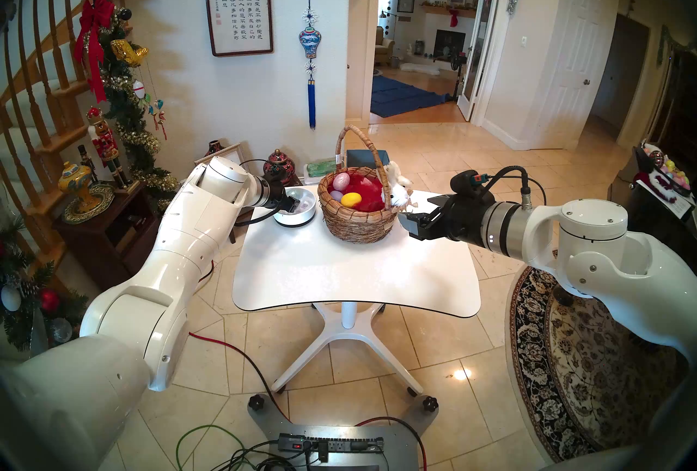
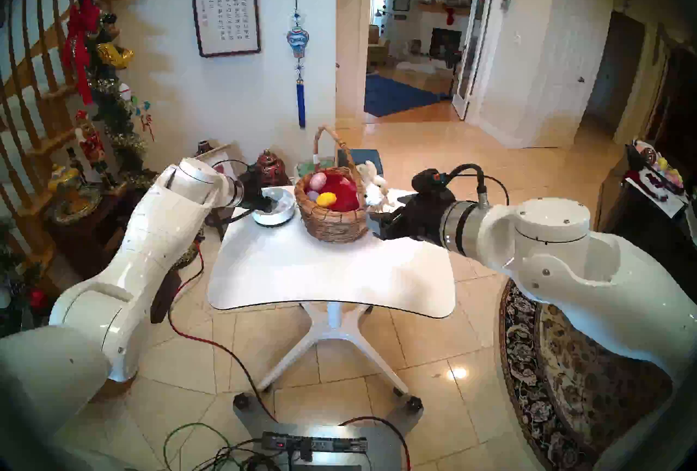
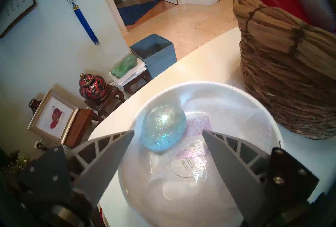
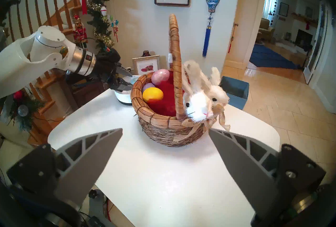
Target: Put easter egg into basket
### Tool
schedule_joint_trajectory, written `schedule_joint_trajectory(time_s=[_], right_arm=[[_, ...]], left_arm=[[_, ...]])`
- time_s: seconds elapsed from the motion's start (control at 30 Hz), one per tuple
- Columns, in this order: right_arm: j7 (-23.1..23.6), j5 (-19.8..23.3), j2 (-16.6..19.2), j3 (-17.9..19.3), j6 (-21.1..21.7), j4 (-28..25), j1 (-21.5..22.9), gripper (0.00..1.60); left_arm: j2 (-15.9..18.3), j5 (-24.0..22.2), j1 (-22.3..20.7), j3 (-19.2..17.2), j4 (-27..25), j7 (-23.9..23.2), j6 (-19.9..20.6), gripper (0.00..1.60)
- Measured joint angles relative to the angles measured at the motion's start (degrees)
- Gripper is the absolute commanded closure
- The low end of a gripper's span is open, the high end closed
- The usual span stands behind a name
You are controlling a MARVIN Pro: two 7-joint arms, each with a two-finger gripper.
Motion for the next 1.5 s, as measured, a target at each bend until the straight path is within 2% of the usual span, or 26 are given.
schedule_joint_trajectory(time_s=[1.17, 1.3, 1.37, 1.43, 1.5], right_arm=[[0.0, 0.0, 0.0, -0.01, 0.0, 0.0, 0.0, 0.0], [0.0, 0.0, 0.0, -0.01, 0.0, 0.0, 0.0, 0.0], [0.0, 0.0, 0.0, -0.01, 0.0, 0.0, 0.0, 0.0], [0.0, 0.0, 0.0, -0.01, 0.0, 0.0, 0.0, 0.0], [0.0, 0.0, 0.0, -0.01, 0.0, 0.0, 0.0, 0.0]], left_arm=[[-1.31, 1.61, -1.44, 0.71, 3.39, 1.52, -2.46, 0.31], [-1.45, 1.92, -1.56, 0.77, 3.88, 1.84, -2.9, 0.38], [-1.57, 2.12, -1.65, 0.8, 4.19, 2.03, -3.13, 0.5], [-1.62, 2.25, -1.7, 0.81, 4.41, 2.13, -3.25, 0.56], [-1.65, 2.4, -1.73, 0.81, 4.66, 2.21, -3.37, 0.75]])
